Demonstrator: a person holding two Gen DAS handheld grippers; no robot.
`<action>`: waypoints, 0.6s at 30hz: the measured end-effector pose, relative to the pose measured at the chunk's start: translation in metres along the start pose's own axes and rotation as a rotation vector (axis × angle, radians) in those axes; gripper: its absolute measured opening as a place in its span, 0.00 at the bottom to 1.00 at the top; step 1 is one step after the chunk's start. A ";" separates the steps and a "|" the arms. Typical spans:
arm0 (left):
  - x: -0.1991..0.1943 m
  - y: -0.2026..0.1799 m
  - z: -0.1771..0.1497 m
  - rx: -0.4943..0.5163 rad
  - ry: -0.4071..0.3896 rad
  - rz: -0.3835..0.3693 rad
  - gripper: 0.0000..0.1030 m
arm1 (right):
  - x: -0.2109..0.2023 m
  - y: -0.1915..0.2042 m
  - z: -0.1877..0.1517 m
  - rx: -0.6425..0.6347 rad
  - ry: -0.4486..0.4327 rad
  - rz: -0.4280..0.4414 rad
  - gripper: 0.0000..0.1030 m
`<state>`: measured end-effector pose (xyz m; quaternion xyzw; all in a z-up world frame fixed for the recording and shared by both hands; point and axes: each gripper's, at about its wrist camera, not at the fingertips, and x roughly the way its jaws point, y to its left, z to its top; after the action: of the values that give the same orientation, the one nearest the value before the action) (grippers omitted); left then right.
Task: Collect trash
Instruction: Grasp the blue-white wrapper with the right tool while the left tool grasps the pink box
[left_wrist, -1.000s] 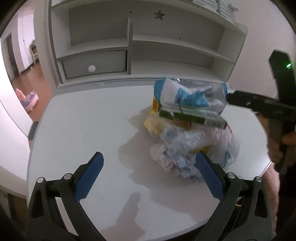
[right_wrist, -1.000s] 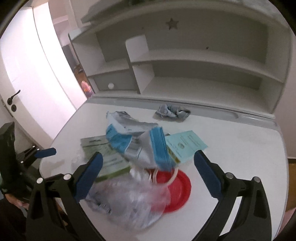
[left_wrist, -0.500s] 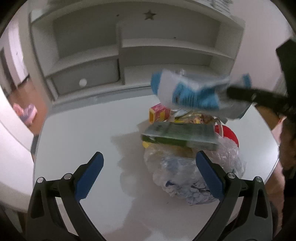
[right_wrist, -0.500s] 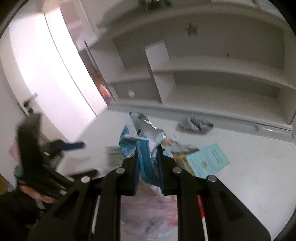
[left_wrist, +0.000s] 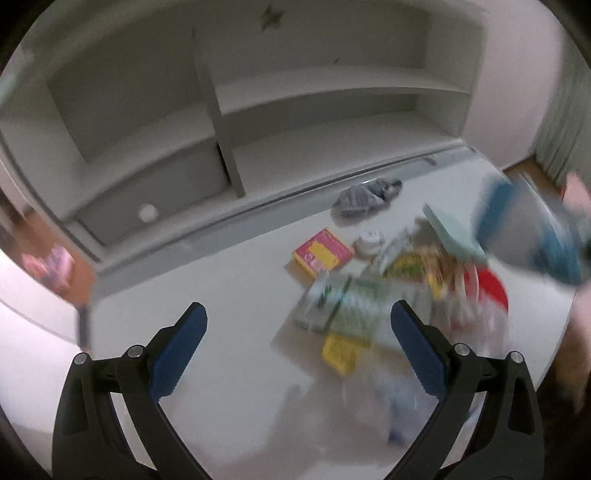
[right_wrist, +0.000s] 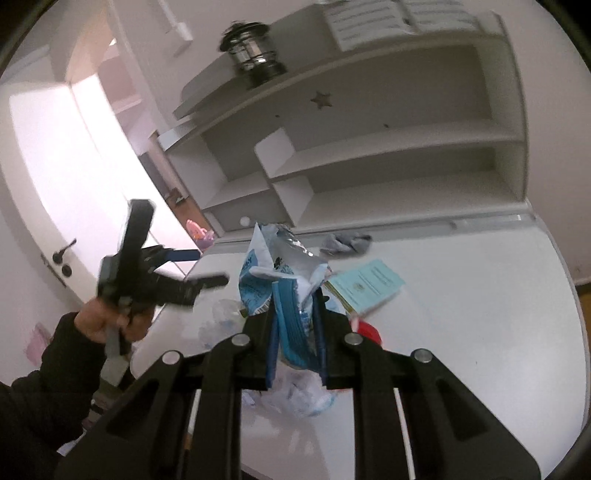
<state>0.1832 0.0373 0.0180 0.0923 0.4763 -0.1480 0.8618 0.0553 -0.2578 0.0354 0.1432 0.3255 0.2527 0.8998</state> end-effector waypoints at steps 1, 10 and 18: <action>0.012 0.004 0.010 -0.048 0.033 -0.004 0.94 | 0.001 -0.005 -0.002 0.021 0.001 -0.008 0.16; 0.093 -0.003 0.056 -0.099 0.271 0.019 0.94 | -0.006 -0.027 -0.016 0.067 0.006 -0.035 0.16; 0.113 -0.009 0.054 -0.144 0.310 0.055 0.86 | -0.015 -0.042 -0.024 0.094 -0.004 -0.056 0.17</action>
<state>0.2798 -0.0061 -0.0492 0.0651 0.6101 -0.0736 0.7862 0.0441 -0.2986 0.0077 0.1767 0.3390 0.2116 0.8995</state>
